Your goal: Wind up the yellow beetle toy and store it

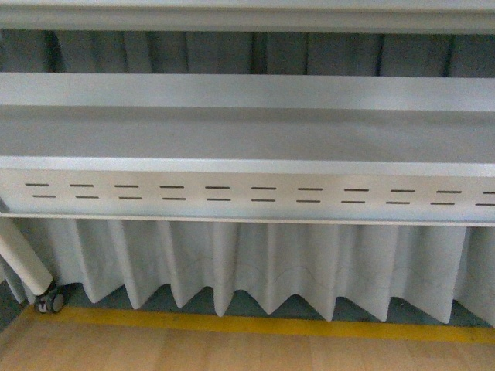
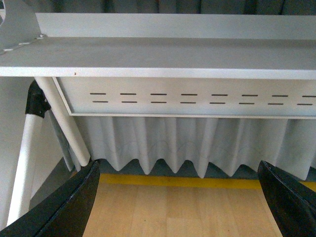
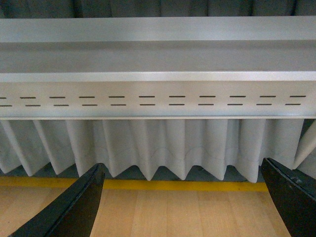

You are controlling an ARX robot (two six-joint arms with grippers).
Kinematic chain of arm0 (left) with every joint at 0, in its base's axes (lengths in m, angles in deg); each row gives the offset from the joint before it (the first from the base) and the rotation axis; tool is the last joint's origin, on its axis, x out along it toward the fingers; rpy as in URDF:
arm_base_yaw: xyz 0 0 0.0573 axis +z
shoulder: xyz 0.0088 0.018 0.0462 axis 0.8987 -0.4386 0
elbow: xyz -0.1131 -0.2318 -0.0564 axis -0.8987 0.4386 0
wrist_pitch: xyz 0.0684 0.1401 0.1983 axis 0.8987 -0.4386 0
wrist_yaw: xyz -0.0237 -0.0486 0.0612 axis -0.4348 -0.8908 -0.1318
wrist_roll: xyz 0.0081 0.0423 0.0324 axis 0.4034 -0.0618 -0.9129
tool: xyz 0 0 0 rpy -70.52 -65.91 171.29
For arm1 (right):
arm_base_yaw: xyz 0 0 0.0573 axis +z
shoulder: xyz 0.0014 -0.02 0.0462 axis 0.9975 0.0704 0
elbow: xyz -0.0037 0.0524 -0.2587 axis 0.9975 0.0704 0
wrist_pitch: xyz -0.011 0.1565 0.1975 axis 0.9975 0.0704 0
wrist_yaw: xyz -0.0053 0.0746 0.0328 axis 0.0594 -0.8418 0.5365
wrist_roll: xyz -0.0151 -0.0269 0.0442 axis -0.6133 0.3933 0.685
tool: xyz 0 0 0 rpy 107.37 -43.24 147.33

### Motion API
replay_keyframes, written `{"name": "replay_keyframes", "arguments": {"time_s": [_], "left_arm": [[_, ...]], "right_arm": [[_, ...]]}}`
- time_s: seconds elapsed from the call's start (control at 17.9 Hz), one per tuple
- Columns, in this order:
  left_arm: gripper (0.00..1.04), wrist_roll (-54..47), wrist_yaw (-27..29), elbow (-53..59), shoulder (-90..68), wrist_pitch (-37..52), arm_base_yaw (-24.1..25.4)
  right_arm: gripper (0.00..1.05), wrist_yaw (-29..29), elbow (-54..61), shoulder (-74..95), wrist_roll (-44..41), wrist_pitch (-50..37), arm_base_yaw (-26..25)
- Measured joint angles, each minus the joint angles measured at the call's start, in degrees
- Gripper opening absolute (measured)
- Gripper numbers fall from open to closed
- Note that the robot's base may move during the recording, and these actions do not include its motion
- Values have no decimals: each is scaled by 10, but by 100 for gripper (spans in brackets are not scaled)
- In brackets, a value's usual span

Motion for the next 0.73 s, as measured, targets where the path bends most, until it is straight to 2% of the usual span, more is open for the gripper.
{"name": "replay_keyframes", "arguments": {"time_s": [0.73], "left_arm": [[98, 0, 0, 0, 0, 0, 0]], "right_arm": [[98, 0, 0, 0, 0, 0, 0]]}}
